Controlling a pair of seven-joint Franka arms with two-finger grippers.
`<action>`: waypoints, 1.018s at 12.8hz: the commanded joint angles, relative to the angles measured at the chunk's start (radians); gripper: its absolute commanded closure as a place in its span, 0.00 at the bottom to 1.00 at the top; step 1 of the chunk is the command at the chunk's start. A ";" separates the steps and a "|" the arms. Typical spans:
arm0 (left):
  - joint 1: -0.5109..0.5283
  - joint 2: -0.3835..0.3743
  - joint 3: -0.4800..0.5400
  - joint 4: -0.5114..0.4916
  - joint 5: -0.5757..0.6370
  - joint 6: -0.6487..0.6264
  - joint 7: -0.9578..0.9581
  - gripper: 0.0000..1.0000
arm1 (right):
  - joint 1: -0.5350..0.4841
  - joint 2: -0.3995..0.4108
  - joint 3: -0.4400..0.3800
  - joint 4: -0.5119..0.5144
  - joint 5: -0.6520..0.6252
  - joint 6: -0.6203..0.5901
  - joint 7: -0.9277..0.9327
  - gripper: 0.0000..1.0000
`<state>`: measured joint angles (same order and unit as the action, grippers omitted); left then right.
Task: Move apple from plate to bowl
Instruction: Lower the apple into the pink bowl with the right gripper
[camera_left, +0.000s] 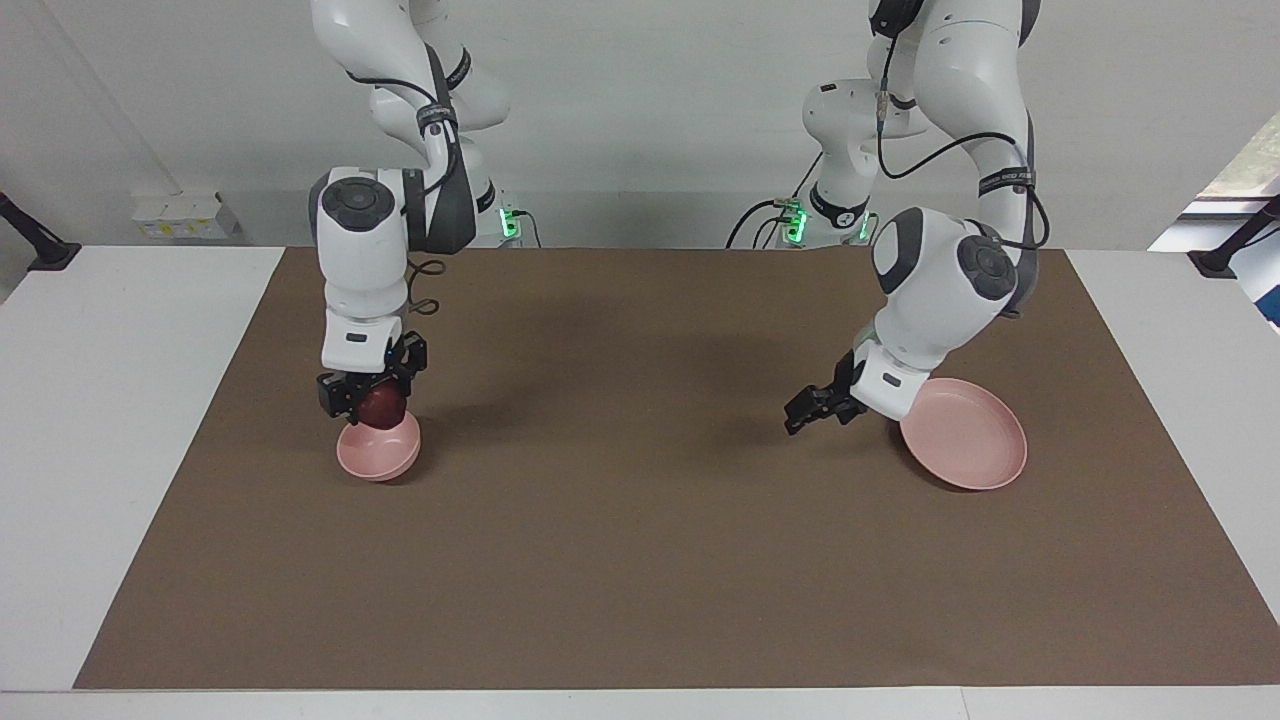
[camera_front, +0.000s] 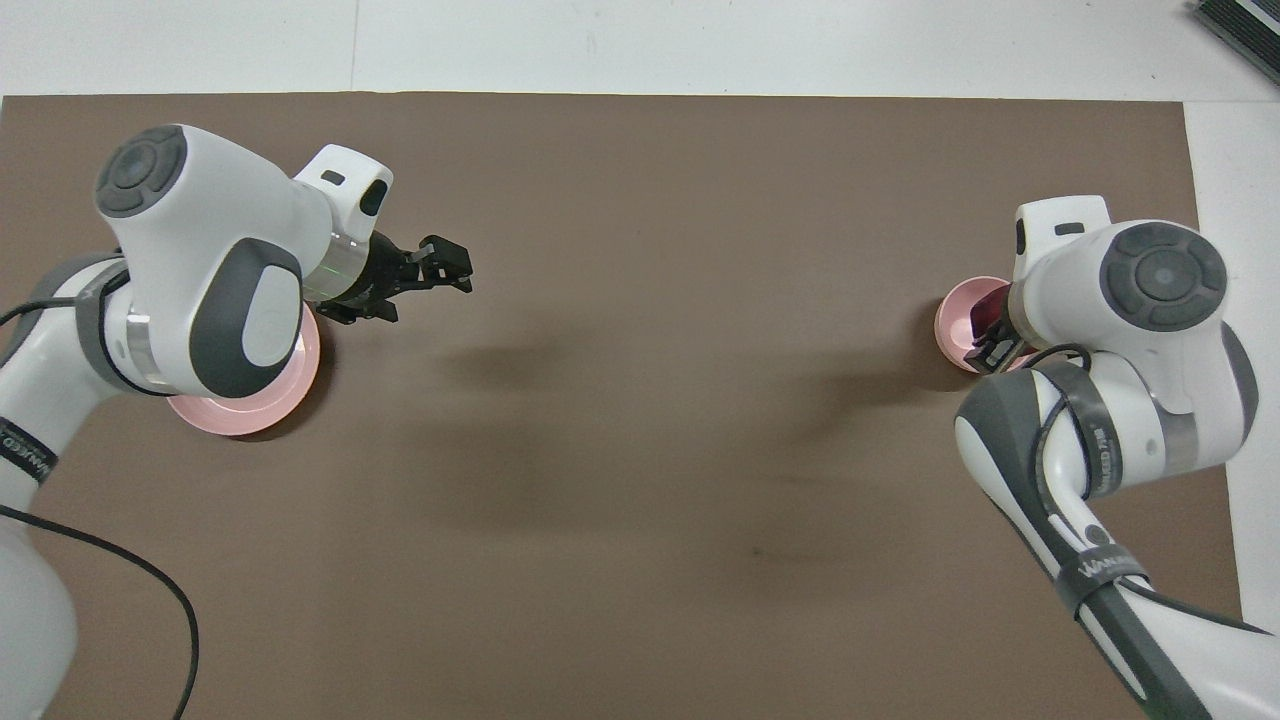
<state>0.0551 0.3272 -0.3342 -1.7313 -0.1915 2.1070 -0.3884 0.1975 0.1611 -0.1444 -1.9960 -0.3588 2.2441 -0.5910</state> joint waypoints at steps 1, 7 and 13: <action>0.058 -0.027 -0.008 0.004 0.039 -0.001 0.065 0.00 | -0.010 0.060 0.006 0.011 -0.086 0.037 0.017 0.74; 0.091 -0.033 -0.011 0.009 0.083 -0.038 0.057 0.00 | -0.029 0.115 0.005 0.006 -0.100 0.089 0.026 0.00; 0.135 -0.033 -0.008 0.012 0.083 -0.042 0.056 0.00 | 0.003 0.054 0.009 0.026 -0.068 -0.020 0.031 0.00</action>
<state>0.1623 0.3087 -0.3343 -1.7200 -0.1296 2.0862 -0.3288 0.1925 0.2579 -0.1421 -1.9729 -0.4275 2.2766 -0.5881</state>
